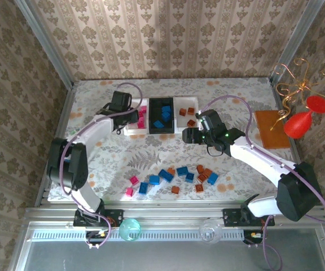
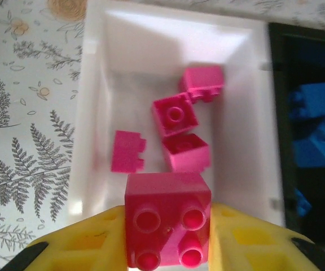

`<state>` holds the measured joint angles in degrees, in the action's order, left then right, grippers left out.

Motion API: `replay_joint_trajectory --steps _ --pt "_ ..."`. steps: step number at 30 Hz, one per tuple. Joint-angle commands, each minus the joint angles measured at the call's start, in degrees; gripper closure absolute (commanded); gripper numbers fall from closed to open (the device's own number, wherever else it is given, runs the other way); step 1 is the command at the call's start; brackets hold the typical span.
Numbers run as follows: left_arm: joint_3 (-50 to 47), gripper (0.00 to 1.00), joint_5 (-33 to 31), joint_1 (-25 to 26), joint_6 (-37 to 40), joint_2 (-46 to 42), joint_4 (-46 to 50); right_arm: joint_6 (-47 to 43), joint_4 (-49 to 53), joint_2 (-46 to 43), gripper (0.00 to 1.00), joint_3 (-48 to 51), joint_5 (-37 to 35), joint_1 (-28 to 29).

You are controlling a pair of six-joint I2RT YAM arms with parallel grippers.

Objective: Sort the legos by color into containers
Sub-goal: Place the lego in the container, then pick up the legos from the bottom-center of the table.

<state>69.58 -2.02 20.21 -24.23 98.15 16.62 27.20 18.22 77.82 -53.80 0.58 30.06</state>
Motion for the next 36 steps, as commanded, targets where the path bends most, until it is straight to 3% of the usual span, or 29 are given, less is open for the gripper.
replay_joint_trajectory --steps 1,8,16,23,24,36 --pt "4.15 0.59 -0.62 -1.37 -1.34 2.63 -0.74 -0.04 1.76 -2.25 0.24 2.01 -0.66 0.26" --pt "8.26 0.36 2.48 -1.80 -2.97 3.19 -1.07 -1.43 2.38 -1.68 0.24 4.41 2.86 2.49" --pt "-0.38 0.18 8.83 -0.48 -6.42 -10.58 -6.27 -7.15 4.69 5.65 0.37 1.81 5.11 11.88" --pt "-11.02 0.07 9.59 1.67 -6.45 -23.69 -5.41 -8.92 5.20 13.57 0.48 -1.16 5.84 16.95" --pt "-12.49 0.01 9.41 1.91 -6.53 -25.47 -4.83 -9.26 5.40 14.33 0.48 -1.78 5.71 17.46" --pt "-22.55 0.00 9.01 3.00 -7.13 -36.01 0.49 -11.48 7.60 20.25 0.48 -5.59 5.48 19.68"
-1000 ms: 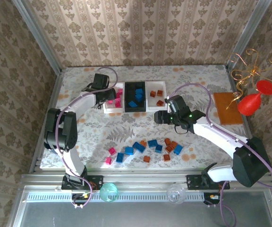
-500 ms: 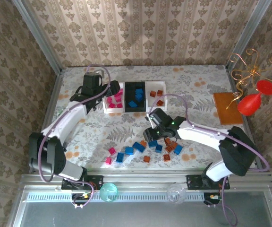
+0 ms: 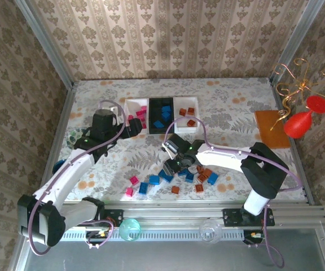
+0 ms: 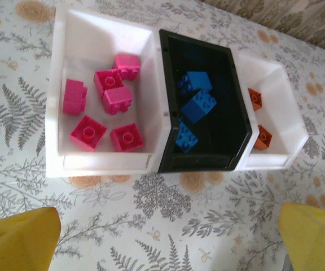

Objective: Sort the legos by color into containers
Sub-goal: Pick up the legos from the bottom-center of the table.

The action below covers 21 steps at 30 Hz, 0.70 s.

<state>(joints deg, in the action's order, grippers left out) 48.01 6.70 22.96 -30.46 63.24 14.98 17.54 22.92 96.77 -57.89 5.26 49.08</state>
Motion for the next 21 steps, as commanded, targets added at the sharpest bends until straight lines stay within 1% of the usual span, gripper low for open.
replay_joint_trajectory --steps 1,7,12,15,18,21 --pt "-1.12 0.00 0.41 0.24 -0.92 -1.10 2.00 -2.01 3.16 1.53 0.46 -1.59 0.96 0.84" --pt "-1.70 0.00 0.60 0.24 -1.71 -0.34 1.29 -1.69 3.59 1.72 0.39 -1.19 1.16 1.46" --pt "-1.87 0.00 1.29 0.06 -1.97 0.36 0.44 -2.06 3.18 0.69 0.39 -0.69 2.03 1.63" --pt "-1.78 0.00 1.66 0.07 -2.06 1.07 0.45 -2.35 4.21 1.85 0.41 -1.24 1.16 1.70" --pt "-1.85 0.00 1.82 -0.02 -2.31 1.18 0.43 -1.83 4.61 2.67 0.47 -1.20 -1.00 1.63" --pt "-1.70 0.00 1.99 -0.06 -2.09 1.01 0.73 -1.55 3.98 1.98 0.53 -0.78 -1.57 1.63"
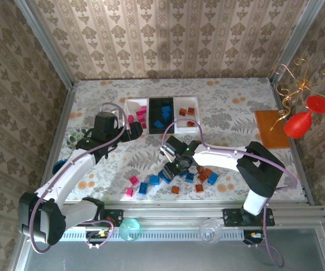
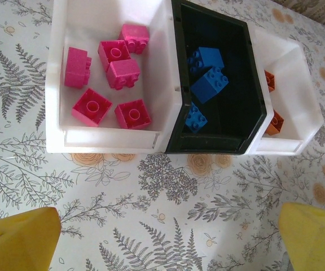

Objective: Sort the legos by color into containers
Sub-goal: Pick up the legos from the bottom-center of the table.

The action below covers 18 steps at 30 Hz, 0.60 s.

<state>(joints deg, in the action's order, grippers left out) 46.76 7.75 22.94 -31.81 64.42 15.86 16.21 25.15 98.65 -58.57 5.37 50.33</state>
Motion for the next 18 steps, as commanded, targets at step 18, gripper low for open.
replay_joint_trajectory --steps 18 --pt "-2.30 0.05 5.79 0.09 -0.72 -0.96 -2.67 4.37 -2.50 -10.34 0.74 -5.66 -4.95 -13.67"
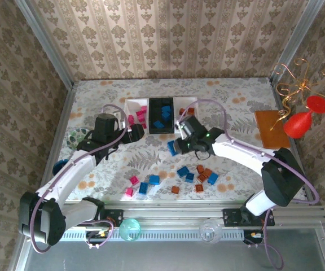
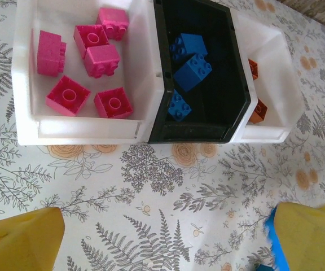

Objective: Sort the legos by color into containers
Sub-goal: Place the lego at the bottom-center of the table.

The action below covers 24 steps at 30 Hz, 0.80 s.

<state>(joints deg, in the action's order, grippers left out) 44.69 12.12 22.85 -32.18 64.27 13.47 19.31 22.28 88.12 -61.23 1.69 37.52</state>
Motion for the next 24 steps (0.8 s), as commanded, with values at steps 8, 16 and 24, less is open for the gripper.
replay_joint_trajectory --steps 8,16,24 --pt "-1.40 0.05 0.89 0.45 0.08 -1.98 1.02 3.21 1.03 5.38 0.74 3.28 -0.67 4.10" --pt "-1.06 0.05 1.85 0.49 -0.51 -0.20 -0.59 4.67 -0.57 10.08 0.59 5.27 -2.29 5.86" --pt "-2.76 0.05 1.69 0.35 -0.82 -1.56 -0.56 3.72 0.53 7.47 0.44 5.38 -2.56 5.90"
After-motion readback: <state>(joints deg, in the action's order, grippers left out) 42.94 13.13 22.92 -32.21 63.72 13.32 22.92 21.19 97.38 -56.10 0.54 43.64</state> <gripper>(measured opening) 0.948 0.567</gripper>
